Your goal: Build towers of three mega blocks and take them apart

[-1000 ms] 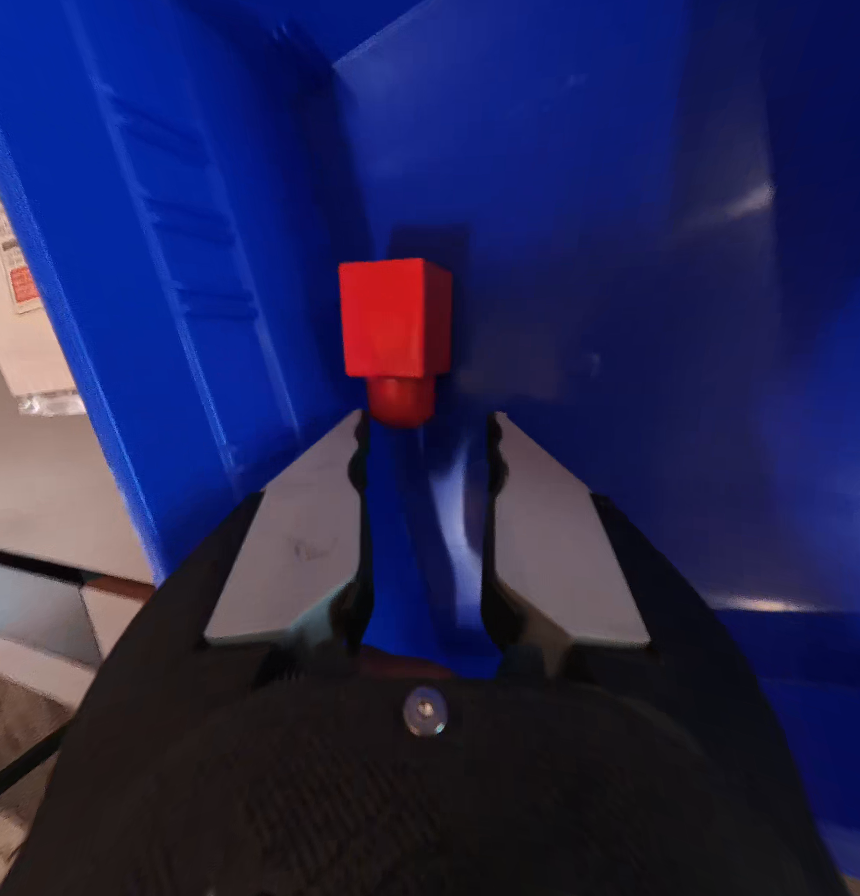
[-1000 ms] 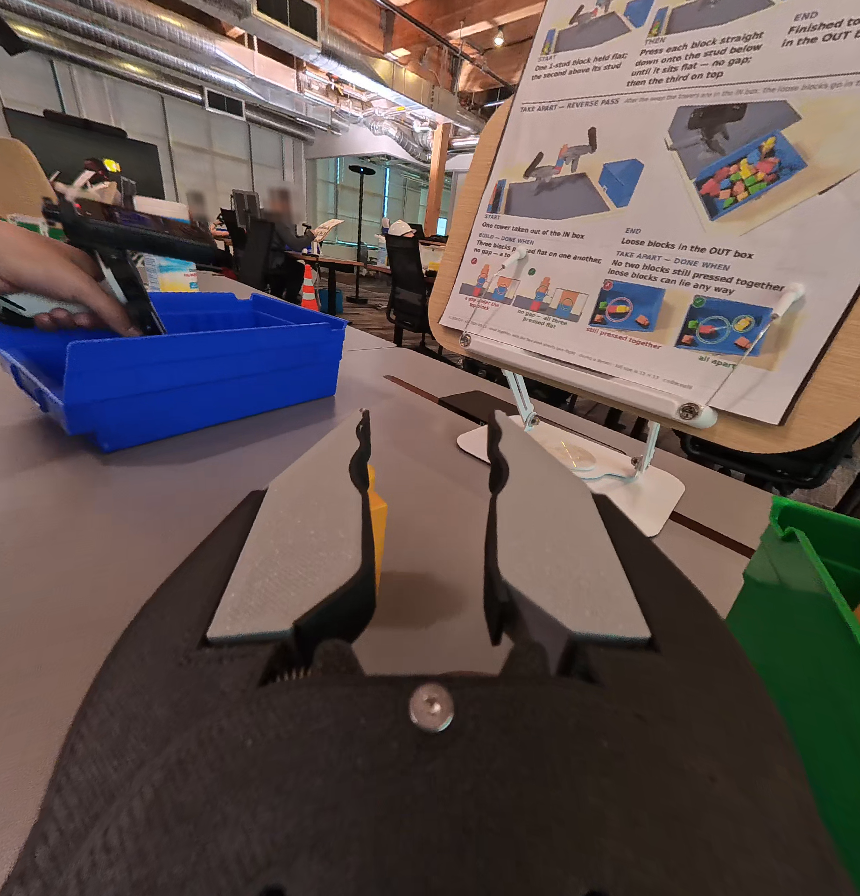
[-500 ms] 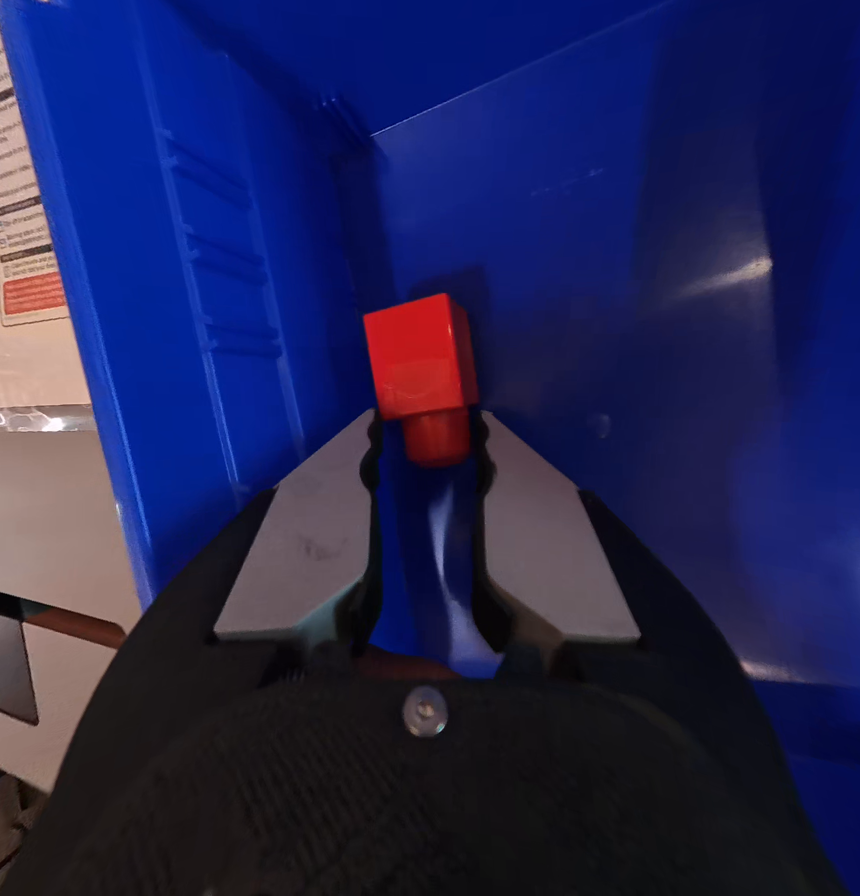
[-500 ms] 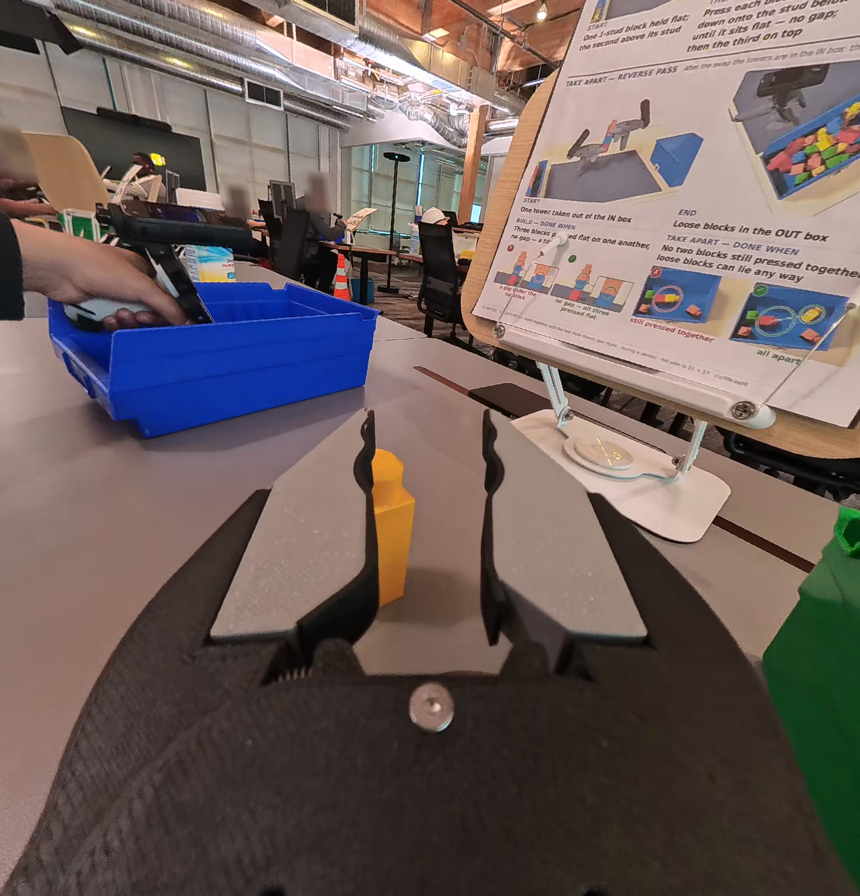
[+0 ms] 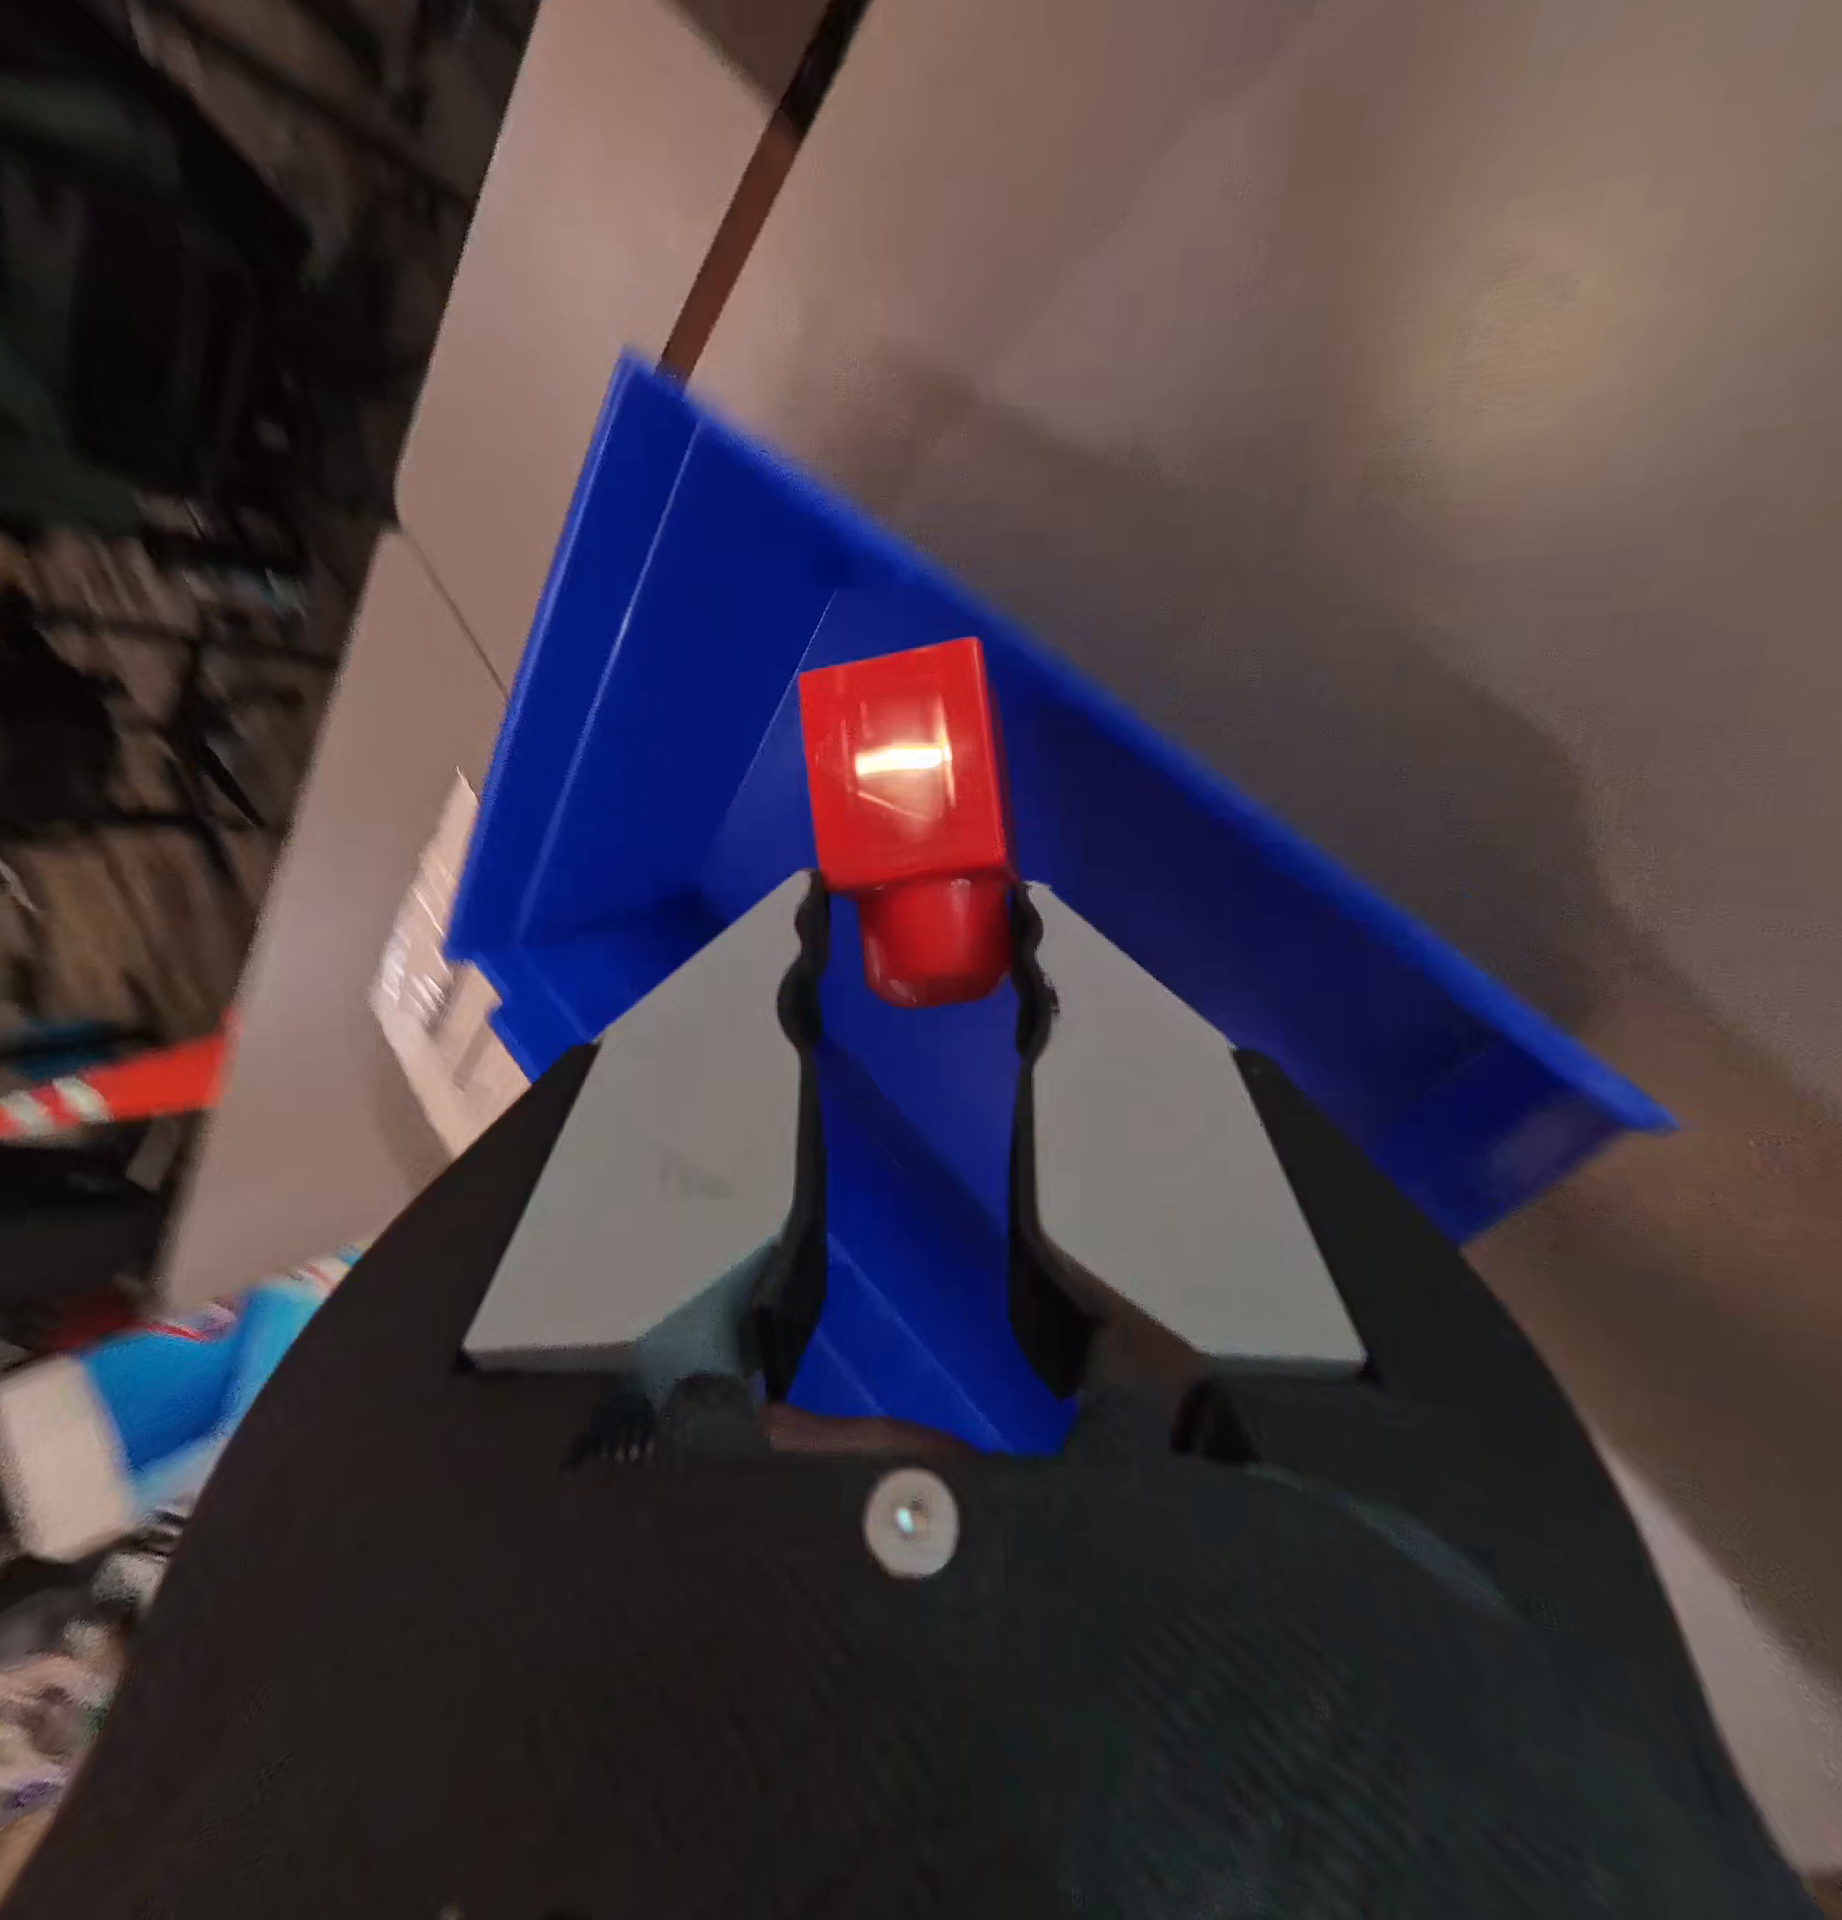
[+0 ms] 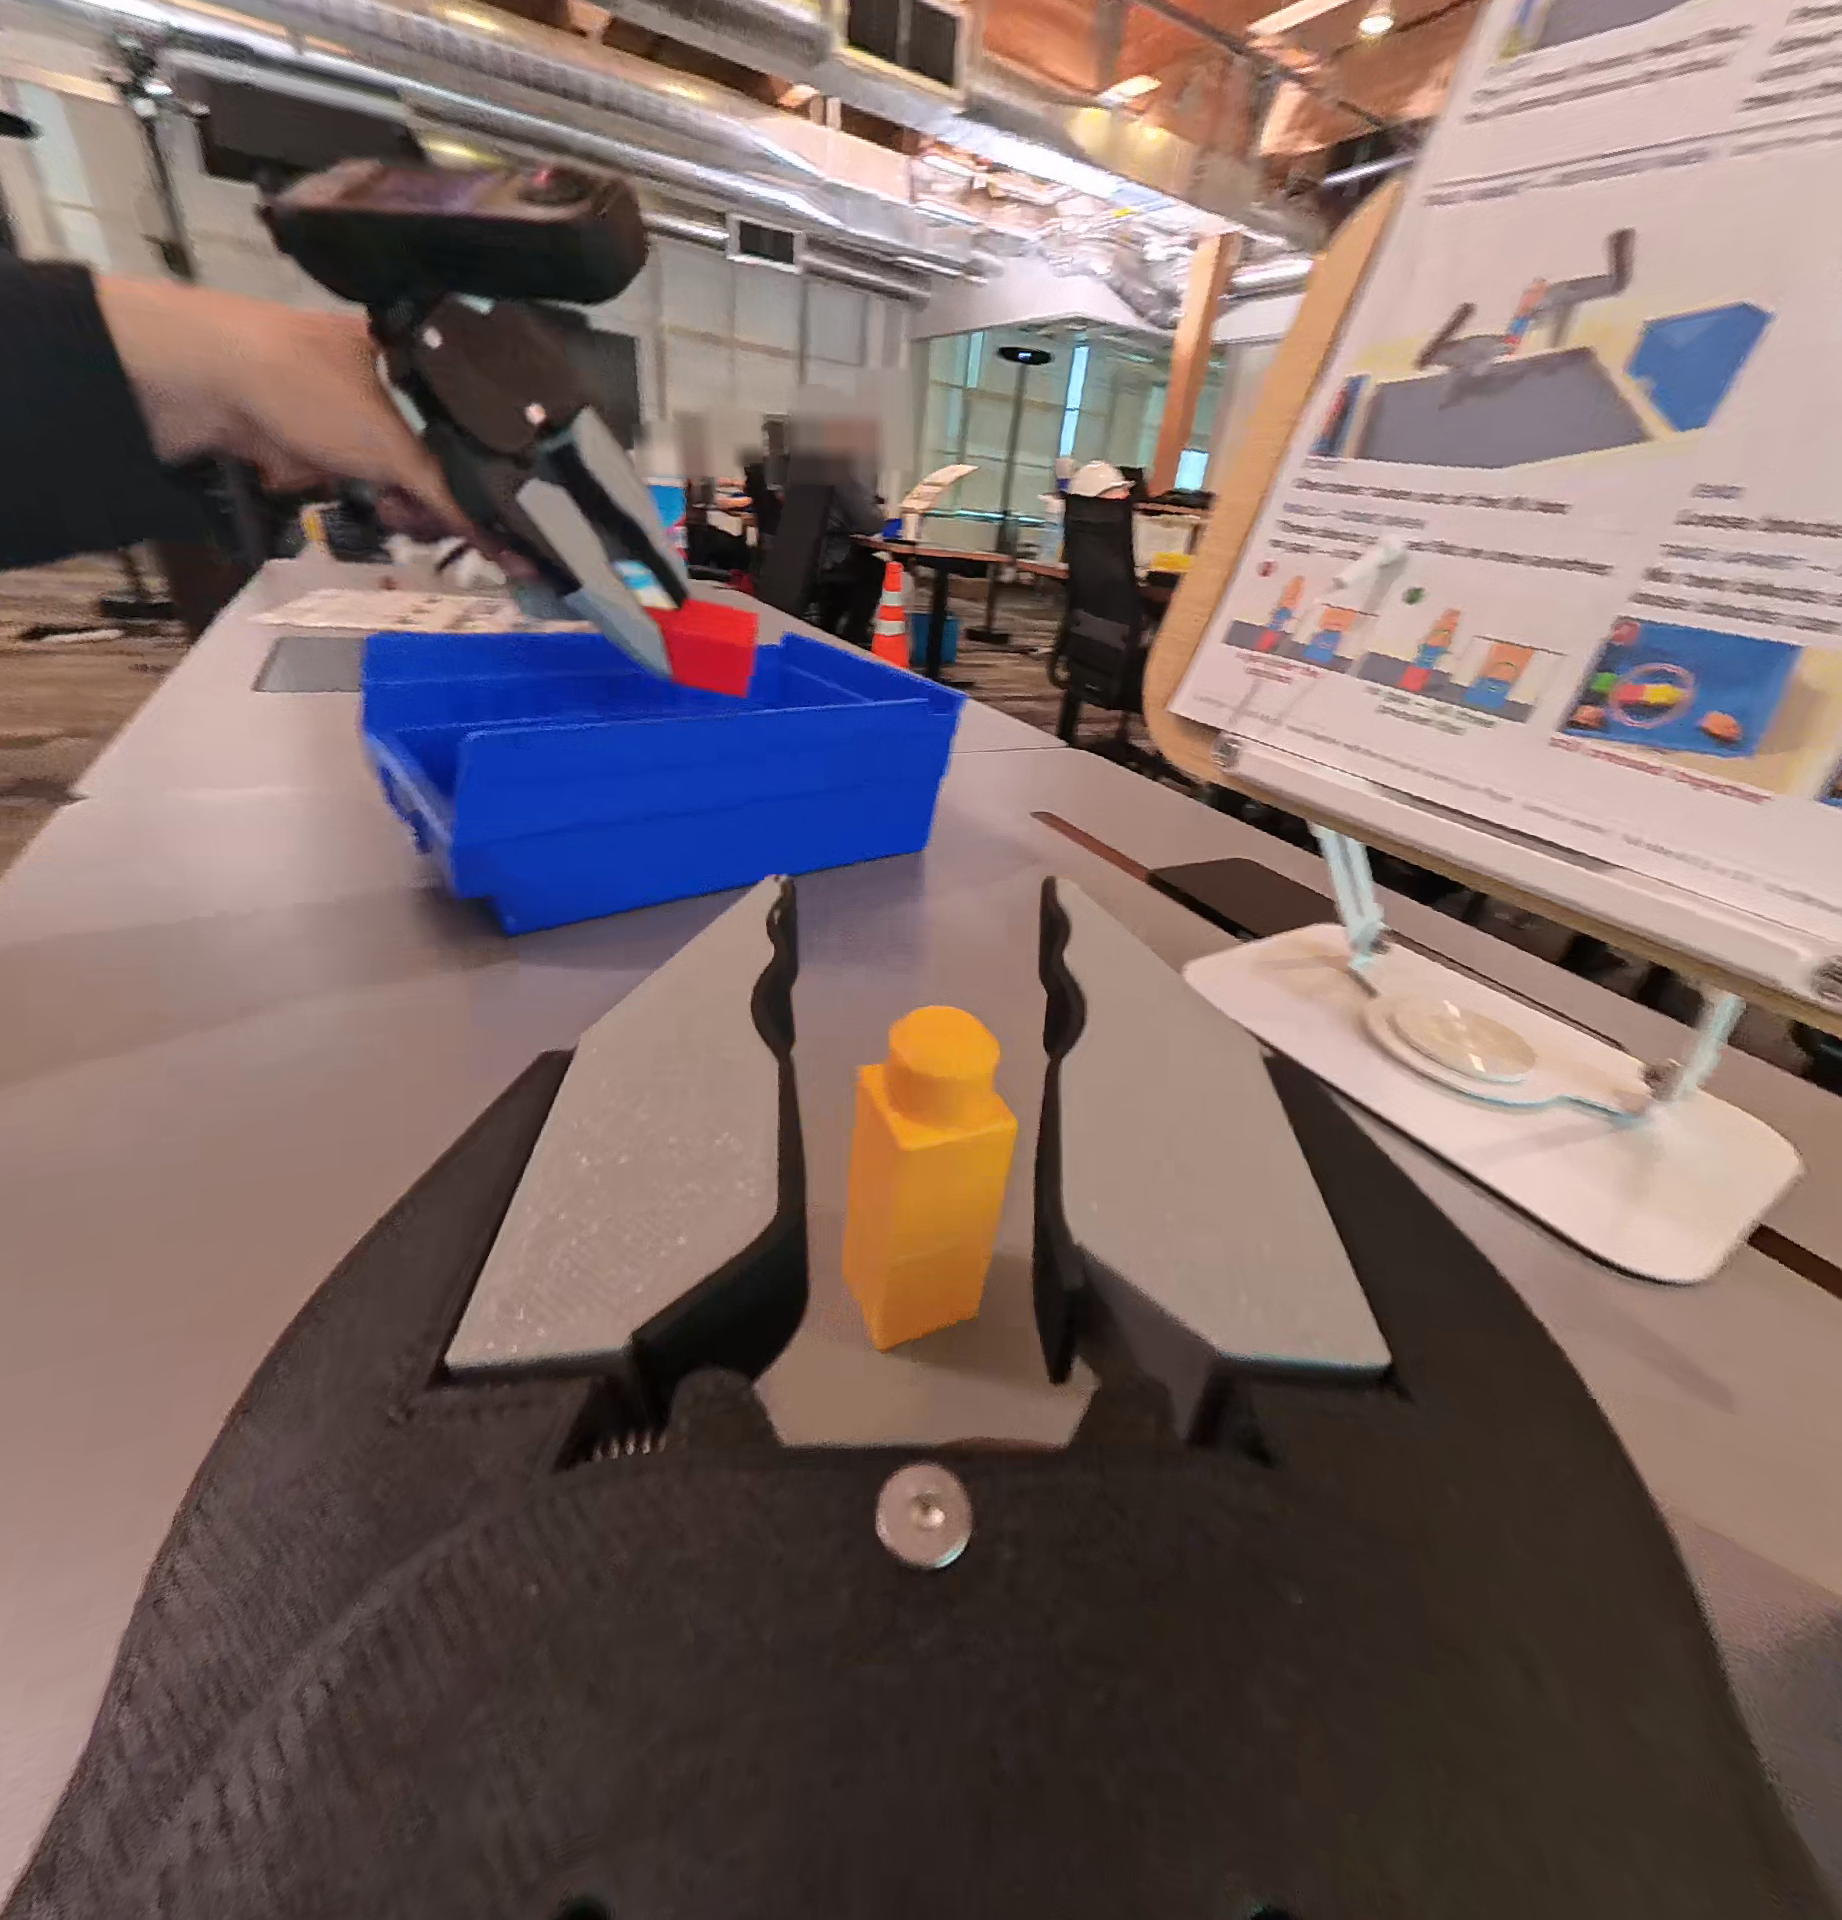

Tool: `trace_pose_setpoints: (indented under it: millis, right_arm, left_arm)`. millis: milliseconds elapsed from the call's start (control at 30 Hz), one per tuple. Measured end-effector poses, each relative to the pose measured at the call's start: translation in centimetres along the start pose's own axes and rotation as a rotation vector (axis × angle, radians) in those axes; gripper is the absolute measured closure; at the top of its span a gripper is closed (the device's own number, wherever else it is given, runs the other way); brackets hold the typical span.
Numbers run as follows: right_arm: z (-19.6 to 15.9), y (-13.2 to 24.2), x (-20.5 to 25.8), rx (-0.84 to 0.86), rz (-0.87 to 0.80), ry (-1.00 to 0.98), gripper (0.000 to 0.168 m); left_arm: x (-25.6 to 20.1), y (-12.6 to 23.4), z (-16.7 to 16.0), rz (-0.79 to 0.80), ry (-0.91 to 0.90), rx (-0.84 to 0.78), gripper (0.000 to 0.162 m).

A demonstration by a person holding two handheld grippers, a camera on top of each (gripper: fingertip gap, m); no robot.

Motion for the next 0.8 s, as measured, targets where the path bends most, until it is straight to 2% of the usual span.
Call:
trace_pose_setpoints:
  millis: [100, 167, 267, 333, 433, 533, 667, 800]
  right_arm:
    - [0.5, -0.6, 2.7, 0.026, 0.124, 0.035, 0.125]
    - [0.7, -0.9, 4.8, 0.038, 0.197, 0.062, 0.125]
    - [0.6, -1.2, 7.6, 0.07, 0.282, 0.091, 0.125]
    - [0.2, -1.4, 9.2, 0.097, 0.332, 0.117, 0.127]
    - [-1.6, -1.9, 11.0, 0.187, 0.388, 0.162, 0.135]
    - [-3.5, -2.4, 12.3, 0.274, 0.436, 0.172, 0.134]
    - [-6.0, -3.0, 11.9, 0.401, 0.397, 0.214, 0.134]
    - [-6.9, -3.2, 11.6, 0.436, 0.381, 0.216, 0.135]
  left_arm:
    - [-4.7, 3.7, 3.8, -0.039, -0.28, -0.081, 0.128]
    - [-9.6, 5.8, 5.8, -0.147, -0.47, -0.178, 0.128]
    - [-16.3, 7.0, 5.8, -0.28, -0.747, -0.189, 0.128]
    - [-18.7, 6.8, 5.9, -0.296, -0.842, -0.168, 0.129]
    - [-21.0, 7.0, 6.5, -0.345, -0.886, -0.182, 0.129]
    - [-22.2, 7.4, 7.3, -0.362, -0.922, -0.208, 0.129]
    - [-23.2, 7.8, 8.3, -0.396, -0.919, -0.244, 0.129]
    - [-23.8, 7.3, 8.9, -0.443, -0.877, -0.259, 0.129]
Point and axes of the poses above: each gripper's, where its closed fingertips meet, y back along the fingers, z out of its top, x = y × z across the jaws, the point moved 2 cm from there along y, back along the fingers, and after that the axes turned 3 degrees about z, right-handed, at the moved point
